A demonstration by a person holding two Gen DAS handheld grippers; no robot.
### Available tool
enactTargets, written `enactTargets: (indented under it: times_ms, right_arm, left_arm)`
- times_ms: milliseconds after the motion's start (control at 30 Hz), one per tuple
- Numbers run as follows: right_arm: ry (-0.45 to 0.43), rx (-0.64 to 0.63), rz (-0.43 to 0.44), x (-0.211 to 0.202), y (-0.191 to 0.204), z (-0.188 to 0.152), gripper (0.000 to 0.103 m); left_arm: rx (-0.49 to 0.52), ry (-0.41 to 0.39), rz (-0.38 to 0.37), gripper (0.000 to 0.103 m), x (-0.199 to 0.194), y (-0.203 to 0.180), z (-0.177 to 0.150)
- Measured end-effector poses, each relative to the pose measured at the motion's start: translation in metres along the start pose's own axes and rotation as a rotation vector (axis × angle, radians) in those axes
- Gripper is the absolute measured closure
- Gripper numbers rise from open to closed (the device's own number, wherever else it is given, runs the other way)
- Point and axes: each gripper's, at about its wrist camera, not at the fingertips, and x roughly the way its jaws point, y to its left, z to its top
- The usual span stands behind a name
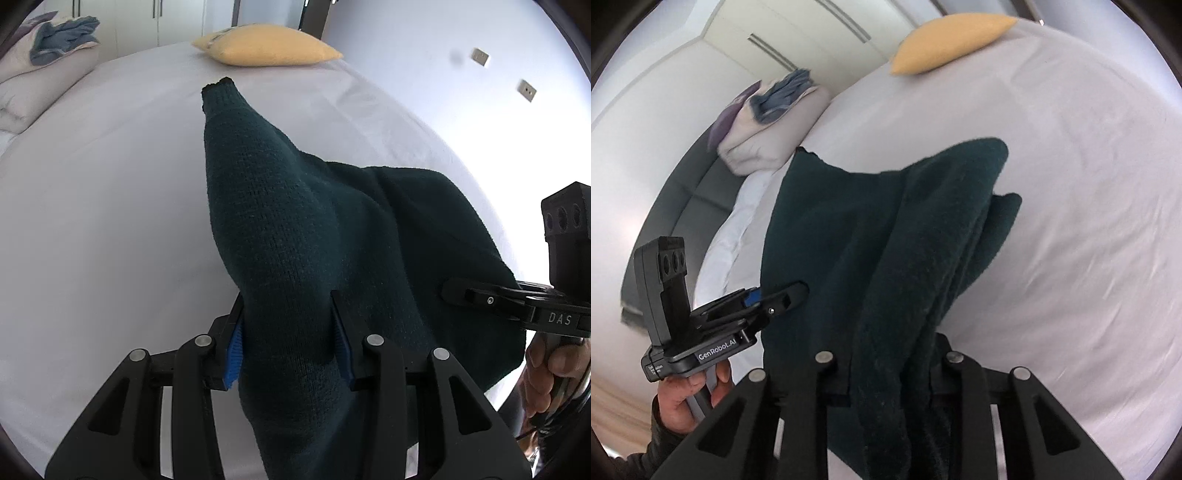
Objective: Fold small clothes
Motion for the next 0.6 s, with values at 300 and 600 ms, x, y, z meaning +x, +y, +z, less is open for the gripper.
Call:
enactTargets:
  times_ms: [300,600]
  right_arm:
    - [-0.003,0.165,0.012,0.043,-0.028,-0.088,0.067]
    - [-0.168,-0.012,-0.114,-0.034,0.037,-0.108,0.036]
  left_arm:
    - [-0.049,-0.016,0.054,0.054,0.029,0.017,-0.086]
    - [-0.003,-0.173,0.116,0.051,-0.025,-0.020,-0.081]
